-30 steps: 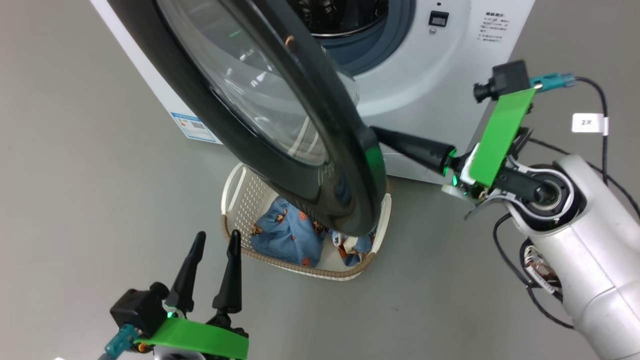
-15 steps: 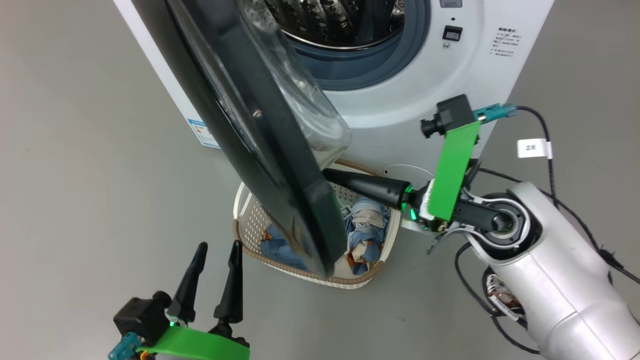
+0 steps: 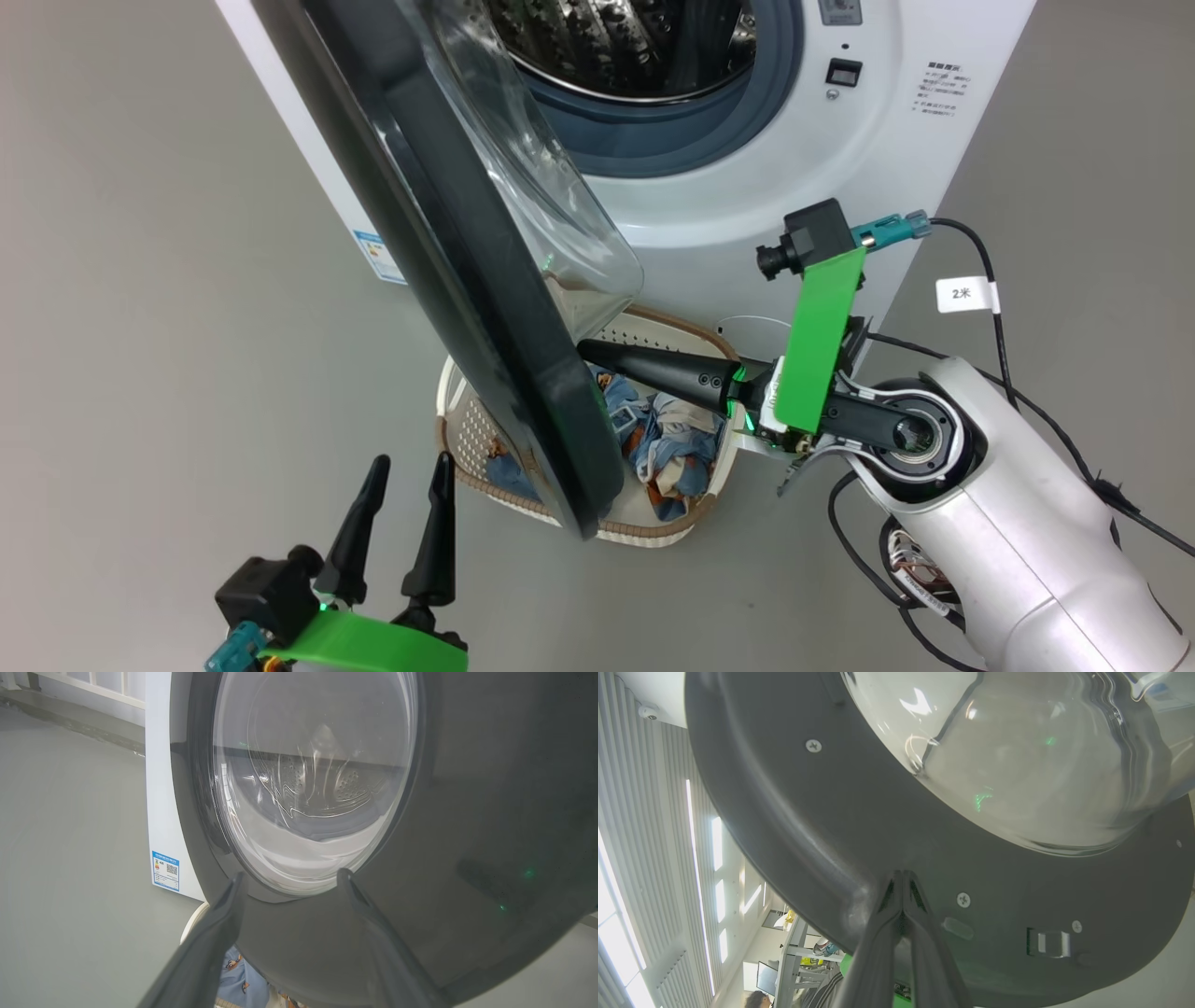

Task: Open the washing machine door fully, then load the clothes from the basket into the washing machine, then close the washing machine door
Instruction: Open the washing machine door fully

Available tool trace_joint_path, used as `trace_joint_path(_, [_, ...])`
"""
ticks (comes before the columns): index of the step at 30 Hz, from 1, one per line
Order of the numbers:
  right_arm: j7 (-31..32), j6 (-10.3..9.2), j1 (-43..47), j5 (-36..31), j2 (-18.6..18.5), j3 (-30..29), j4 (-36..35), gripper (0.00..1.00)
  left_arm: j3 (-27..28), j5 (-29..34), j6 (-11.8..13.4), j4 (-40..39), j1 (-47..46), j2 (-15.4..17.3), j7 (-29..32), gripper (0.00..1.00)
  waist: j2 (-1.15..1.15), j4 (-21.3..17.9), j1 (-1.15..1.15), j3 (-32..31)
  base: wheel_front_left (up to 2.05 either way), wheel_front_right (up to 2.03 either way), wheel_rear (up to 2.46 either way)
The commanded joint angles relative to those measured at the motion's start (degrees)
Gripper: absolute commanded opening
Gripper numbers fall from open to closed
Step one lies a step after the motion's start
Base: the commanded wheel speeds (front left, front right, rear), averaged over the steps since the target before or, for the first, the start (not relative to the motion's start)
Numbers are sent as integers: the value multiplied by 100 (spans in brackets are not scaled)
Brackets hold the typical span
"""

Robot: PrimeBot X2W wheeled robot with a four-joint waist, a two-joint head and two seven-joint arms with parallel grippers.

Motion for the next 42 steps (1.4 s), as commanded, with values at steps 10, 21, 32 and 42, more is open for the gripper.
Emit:
trace_joint_path(10, [-393,34,333,-198,-163,-309,-150,73,262,153,-21,15,-23,83,-37,100,0,-254,0,-164,0,0,0])
trace_joint_path(21, [-983,34,833,-409,-460,-431,-228,100,499,245,-21,66,80,162,-37,100,0,-671,0,-407,0,0,0])
trace_joint_path(32, [-2203,34,1176,-747,-862,-260,-66,100,728,240,-21,45,154,260,-37,100,0,-980,0,-485,0,0,0])
trace_joint_path(42, [-3650,34,1546,-1008,-1334,192,173,100,974,257,-21,45,311,265,-37,100,0,-1239,0,-611,0,0,0])
